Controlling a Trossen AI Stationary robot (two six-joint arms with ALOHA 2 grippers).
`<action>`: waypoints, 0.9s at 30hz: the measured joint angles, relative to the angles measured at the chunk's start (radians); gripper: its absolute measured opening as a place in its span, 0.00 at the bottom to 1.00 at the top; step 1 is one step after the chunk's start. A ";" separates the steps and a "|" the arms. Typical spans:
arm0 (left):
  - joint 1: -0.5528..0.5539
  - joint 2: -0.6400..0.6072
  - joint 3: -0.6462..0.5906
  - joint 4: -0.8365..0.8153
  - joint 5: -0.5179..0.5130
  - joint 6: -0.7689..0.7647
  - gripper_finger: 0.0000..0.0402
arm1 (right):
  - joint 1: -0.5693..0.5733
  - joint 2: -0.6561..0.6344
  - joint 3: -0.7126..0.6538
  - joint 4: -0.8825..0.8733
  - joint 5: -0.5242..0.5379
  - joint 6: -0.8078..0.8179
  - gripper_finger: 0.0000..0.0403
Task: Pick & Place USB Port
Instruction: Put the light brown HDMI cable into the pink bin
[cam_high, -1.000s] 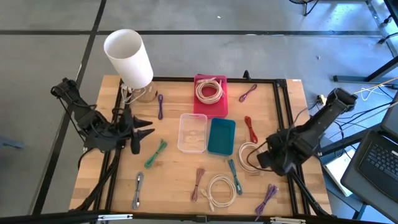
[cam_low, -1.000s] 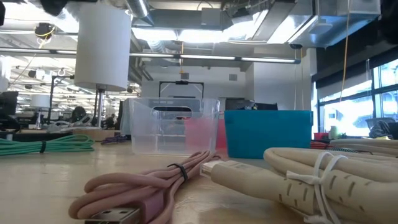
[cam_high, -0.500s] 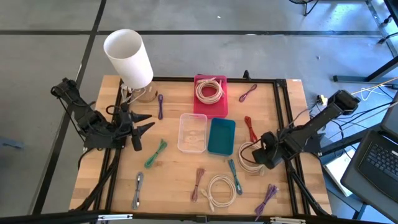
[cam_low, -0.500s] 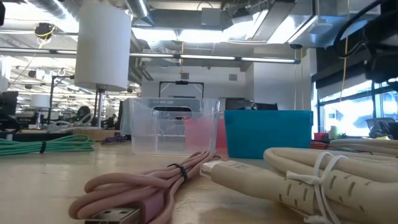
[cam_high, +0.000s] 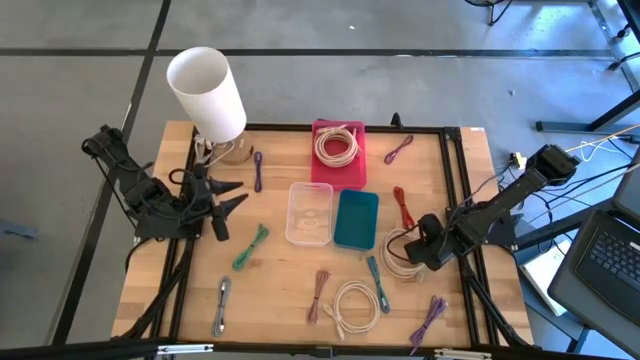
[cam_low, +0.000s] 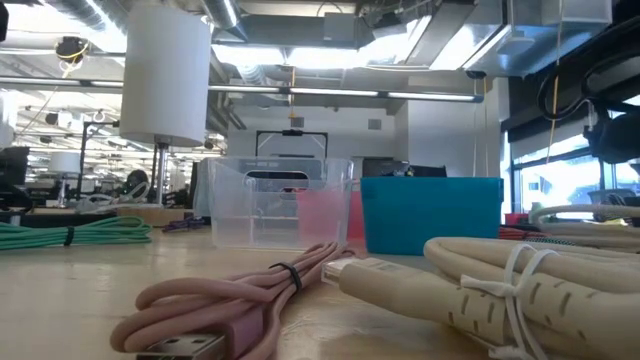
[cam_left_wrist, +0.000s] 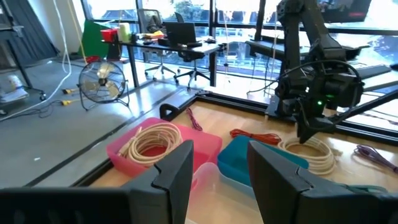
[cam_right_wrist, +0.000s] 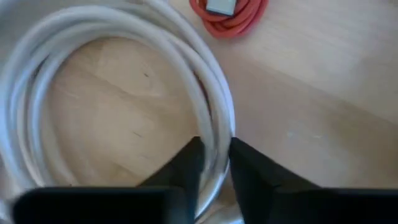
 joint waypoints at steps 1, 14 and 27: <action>0.000 0.000 0.000 0.000 -0.006 0.000 0.36 | 0.000 0.000 0.005 -0.002 -0.001 0.000 0.14; 0.000 0.000 0.000 -0.001 -0.019 -0.001 0.36 | 0.081 0.004 0.527 -0.378 0.103 -0.059 0.06; 0.000 0.000 0.000 0.007 -0.019 -0.035 0.36 | -0.311 0.002 0.935 -0.269 0.567 -0.939 0.06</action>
